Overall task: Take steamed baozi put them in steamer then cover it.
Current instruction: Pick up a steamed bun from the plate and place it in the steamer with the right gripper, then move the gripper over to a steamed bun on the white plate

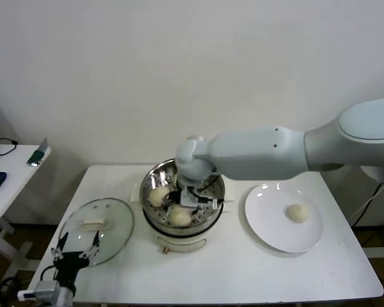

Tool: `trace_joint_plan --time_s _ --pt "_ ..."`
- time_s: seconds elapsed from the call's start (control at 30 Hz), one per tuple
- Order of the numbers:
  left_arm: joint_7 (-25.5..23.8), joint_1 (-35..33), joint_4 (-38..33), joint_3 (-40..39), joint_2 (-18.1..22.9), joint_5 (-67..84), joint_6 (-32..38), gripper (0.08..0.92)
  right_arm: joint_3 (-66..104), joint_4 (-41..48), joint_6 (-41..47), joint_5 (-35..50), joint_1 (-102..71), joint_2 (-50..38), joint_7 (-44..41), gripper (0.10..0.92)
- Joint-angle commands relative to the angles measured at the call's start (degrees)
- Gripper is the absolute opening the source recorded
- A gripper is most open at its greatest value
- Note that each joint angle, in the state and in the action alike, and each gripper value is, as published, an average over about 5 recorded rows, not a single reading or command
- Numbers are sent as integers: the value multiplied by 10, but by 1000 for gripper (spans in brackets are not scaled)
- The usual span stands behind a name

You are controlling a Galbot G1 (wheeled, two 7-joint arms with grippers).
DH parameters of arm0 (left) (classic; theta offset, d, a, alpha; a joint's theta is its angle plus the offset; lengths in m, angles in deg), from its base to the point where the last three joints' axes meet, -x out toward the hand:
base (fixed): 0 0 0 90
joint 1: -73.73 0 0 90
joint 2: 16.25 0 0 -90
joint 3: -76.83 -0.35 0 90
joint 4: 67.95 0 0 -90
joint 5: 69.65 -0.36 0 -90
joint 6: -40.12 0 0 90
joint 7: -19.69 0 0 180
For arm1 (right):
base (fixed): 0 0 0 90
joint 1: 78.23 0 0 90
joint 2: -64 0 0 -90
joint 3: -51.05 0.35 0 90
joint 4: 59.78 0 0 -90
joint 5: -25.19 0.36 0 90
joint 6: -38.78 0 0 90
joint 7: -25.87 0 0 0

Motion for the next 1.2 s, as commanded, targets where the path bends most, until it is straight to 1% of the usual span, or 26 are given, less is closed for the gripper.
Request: trace_joint_plan --time_s 0.03,0.1,0.23,0.3,0.4,0.57,0.67,0.77,0.97,1.2 --pt "-1 -1 -1 -1 0 -1 -1 823 10 40 -8 80 69 -37 -51 822" --pt "-1 -1 0 -1 0 -1 -1 823 -8 65 1 139 104 -61 -84 823" --pt "-1 1 3 -3 0 -2 0 823 -76 102 69 305 169 -136 -137 823" --pt "-1 2 5 -4 0 -2 0 823 -102 114 102 343 185 -177 -147 823" --pt "-1 2 6 -5 -1 -2 1 823 -138 128 147 369 192 -239 -147 823" --pt "-2 6 6 -4 -2 -1 -1 823 -171 129 194 345 160 -327 -132 823" --pt "-2 6 5 -4 -2 -1 -1 823 -165 121 224 310 113 -376 -117 823" --pt "-2 5 6 -2 -2 -2 -2 823 -139 120 242 267 57 -404 -104 823" --pt "-2 3 8 2 1 -2 -1 823 -51 159 252 195 -59 -421 -89 823" --pt "-2 0 10 3 6 -6 -1 823 45 194 255 157 -173 -416 -84 823"
